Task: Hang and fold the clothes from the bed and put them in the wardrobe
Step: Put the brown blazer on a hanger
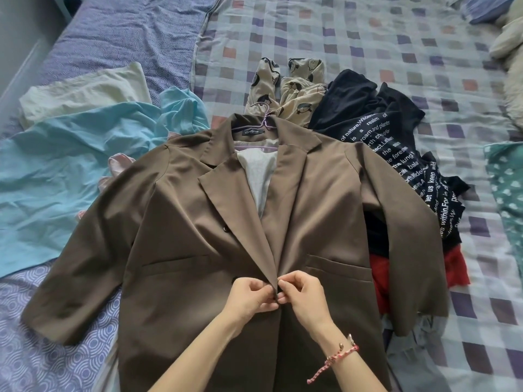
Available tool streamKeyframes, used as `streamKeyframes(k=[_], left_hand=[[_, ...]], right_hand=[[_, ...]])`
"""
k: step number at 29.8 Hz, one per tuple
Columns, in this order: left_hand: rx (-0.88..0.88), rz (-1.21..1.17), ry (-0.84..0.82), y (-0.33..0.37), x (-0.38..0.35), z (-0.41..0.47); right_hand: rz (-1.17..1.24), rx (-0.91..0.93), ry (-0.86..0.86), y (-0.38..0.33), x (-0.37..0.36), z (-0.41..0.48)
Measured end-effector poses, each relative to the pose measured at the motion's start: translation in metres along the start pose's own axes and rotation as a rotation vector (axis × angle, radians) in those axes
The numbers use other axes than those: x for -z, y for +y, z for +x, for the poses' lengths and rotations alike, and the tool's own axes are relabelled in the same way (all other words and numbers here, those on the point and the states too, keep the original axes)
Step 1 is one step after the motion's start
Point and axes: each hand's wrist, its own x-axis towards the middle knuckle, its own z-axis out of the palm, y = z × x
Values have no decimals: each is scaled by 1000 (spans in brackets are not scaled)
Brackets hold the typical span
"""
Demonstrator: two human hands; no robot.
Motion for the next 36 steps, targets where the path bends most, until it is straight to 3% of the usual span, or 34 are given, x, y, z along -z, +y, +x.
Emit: streamKeyframes(k=[6,11,17,21,29,36], left_hand=[[-321,404,242,-14,-13,-2],[-382,391,299,-12,-13,-4],[-387,408,419,-20,-20,-5],[-426,432,405,-25,-19,-6],[-341,405,474,-21,-25,-5],[-144,142,519,-15,-23,1]], right_hand=[[-130,-23,191,-10,-20,-8],[-146,-75,311,-15,-33,0],[-35,-139,237,-16,-34,-1],[-15,-166,196,-10,-37,-6],[-45,-149,358,-15,-45,-2],[-118,-39,170,-4,-35,4]])
